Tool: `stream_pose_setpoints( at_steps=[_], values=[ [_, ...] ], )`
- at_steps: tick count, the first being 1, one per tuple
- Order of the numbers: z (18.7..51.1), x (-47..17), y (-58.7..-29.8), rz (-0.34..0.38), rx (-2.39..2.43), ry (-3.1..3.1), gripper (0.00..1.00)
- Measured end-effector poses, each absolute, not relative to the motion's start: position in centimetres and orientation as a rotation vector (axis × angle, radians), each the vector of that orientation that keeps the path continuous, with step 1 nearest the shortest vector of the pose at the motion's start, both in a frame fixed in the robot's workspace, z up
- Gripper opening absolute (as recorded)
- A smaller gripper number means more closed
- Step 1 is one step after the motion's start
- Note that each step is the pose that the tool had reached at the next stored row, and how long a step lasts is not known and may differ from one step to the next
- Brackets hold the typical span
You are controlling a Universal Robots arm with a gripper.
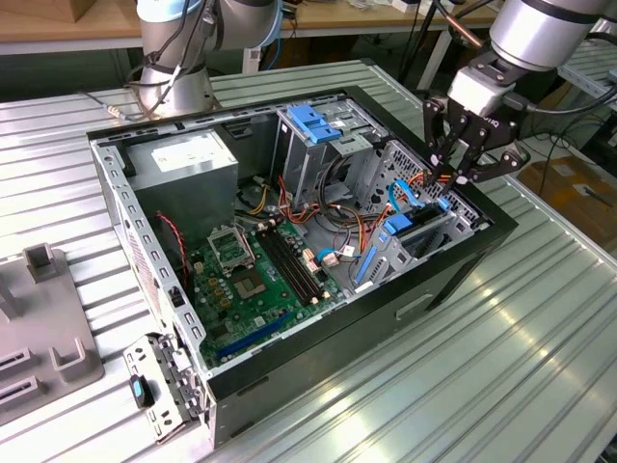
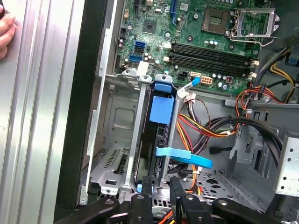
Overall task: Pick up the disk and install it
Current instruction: 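Insert the first disk wire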
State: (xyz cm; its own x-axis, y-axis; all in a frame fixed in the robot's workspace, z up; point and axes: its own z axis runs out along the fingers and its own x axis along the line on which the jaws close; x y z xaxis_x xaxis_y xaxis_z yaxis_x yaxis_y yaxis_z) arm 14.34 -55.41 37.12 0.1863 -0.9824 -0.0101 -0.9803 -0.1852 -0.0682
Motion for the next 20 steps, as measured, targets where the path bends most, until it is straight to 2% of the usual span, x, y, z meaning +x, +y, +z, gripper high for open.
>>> stream_pose_setpoints(
  at_steps=[20],
  values=[
    [37.12,15.12,-55.26,-0.052,-2.389,1.944,0.30]
  ],
)
